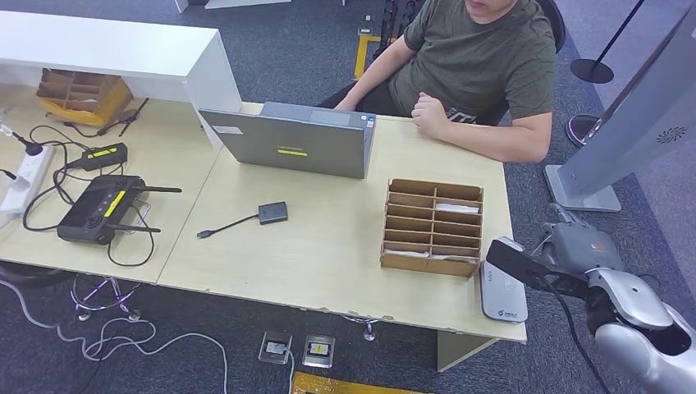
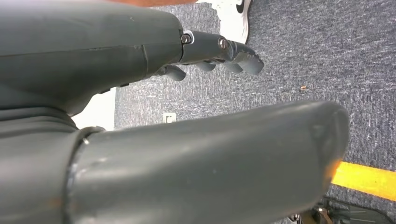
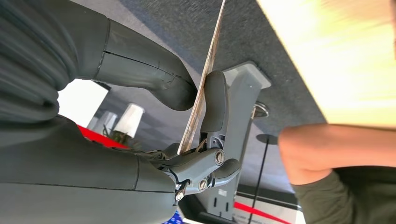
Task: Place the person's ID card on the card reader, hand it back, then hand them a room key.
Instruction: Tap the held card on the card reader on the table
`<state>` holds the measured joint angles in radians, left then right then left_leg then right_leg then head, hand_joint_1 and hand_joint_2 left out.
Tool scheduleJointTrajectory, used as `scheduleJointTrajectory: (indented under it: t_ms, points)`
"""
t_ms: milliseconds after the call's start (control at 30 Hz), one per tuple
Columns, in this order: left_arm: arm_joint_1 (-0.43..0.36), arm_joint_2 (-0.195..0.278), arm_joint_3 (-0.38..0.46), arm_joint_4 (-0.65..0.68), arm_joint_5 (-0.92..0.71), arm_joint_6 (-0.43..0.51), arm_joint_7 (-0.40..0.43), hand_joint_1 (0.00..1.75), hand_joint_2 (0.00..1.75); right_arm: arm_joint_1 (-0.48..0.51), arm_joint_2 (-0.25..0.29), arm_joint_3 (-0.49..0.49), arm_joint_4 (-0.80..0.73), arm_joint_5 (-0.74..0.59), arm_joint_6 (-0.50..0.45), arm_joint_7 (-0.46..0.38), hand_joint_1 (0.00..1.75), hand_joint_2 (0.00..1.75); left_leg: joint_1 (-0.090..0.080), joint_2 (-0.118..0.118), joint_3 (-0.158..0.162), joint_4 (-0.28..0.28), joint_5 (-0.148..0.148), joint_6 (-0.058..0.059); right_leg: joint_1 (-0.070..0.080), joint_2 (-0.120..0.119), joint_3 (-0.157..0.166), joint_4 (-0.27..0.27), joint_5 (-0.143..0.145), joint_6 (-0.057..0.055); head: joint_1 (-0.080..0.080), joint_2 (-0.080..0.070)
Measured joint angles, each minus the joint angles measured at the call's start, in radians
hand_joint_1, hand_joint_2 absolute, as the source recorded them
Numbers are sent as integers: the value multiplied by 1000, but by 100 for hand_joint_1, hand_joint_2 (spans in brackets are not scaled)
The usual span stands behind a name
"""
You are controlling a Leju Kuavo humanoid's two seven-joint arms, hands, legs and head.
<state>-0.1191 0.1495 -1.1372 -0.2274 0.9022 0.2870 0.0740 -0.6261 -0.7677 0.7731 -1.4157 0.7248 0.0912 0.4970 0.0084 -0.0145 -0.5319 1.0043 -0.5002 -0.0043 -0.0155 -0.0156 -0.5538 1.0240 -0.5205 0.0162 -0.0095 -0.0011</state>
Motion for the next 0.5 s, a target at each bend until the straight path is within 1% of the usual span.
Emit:
scheduleJointTrajectory:
  t_ms: [333,500]
  points:
    - [0,0,14,0,8,-1,0,0,0,3,29,55,-19,-5,3,-6,175,175,0,0,0,0,0,0,0,0,0,0,0,0,0,0]
    - [0,0,21,0,13,-2,0,0,0,3,40,85,-19,-30,-4,-7,175,175,0,0,0,0,0,0,0,0,0,0,0,0,0,0]
